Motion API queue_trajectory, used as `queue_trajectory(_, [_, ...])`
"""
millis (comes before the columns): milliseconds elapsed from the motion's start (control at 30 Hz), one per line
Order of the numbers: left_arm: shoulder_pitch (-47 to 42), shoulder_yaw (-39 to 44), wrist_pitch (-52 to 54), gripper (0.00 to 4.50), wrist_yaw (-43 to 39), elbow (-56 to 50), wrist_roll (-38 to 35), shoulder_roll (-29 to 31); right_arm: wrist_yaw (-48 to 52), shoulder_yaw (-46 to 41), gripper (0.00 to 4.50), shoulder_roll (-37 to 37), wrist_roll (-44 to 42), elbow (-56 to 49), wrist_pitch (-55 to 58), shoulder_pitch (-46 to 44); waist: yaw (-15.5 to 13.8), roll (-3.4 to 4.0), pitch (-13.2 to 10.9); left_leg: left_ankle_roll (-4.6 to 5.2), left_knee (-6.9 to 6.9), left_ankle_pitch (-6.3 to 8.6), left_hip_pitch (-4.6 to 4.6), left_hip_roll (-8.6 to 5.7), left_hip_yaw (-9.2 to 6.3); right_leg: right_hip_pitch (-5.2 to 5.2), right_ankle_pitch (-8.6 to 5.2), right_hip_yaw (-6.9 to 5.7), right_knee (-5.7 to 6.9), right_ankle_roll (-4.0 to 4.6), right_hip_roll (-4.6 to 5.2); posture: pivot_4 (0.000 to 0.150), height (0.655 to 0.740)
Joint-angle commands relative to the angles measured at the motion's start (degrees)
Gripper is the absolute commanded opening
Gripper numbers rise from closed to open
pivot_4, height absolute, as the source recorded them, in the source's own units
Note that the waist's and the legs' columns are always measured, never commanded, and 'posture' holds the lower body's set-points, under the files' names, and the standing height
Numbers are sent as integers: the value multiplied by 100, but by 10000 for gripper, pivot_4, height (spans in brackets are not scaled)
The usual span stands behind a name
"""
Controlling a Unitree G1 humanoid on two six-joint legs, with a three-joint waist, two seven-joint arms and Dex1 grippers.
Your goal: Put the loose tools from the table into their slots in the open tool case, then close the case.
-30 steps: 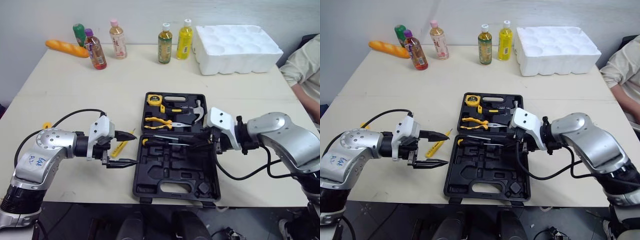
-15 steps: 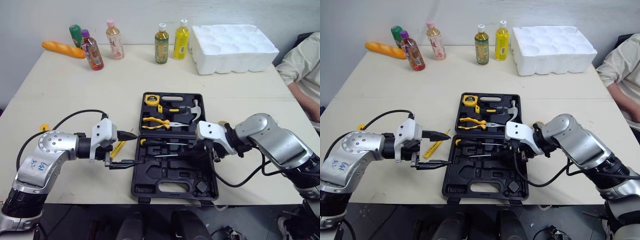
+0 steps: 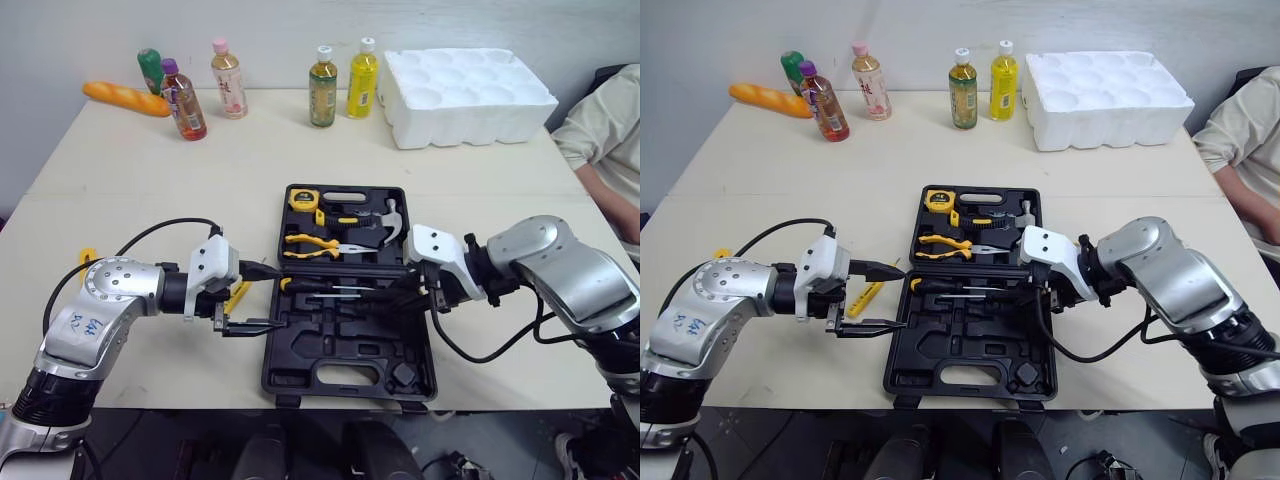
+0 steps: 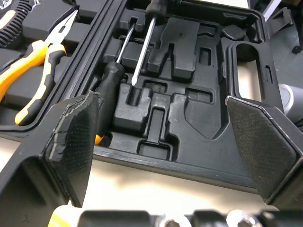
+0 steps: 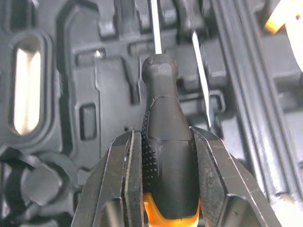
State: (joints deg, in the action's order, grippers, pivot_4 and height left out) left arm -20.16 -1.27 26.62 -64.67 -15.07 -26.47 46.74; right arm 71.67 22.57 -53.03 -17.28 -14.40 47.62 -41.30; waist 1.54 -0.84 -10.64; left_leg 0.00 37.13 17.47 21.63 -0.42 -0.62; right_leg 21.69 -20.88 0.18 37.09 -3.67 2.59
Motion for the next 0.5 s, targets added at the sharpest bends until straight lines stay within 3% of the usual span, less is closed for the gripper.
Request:
queue_trajectory(33, [-126,-27,-92,45000,-65,-69,7,-13,-49,13,10282,57,145,-3,-108,-17,1,0,0,0,0,0,0,0,0,0,0,0,0,0,0,1500,7400])
queue_trajectory(367, [-308,-125,-124,45000,-91,87,50,-90,-143,312,10282,257,594,180,-402,89,1,0,0,-2,4,-1,-1,0,1,0,0,0,3,0,-2,1500,7400])
queue_trajectory(500, [-328,-148,-126,45000,-75,74,39,-109,-29,72,29114,167,451,-67,-403,73,3,0,0,-2,4,-1,-1,0,0,0,0,0,4,0,-2,1500,7400])
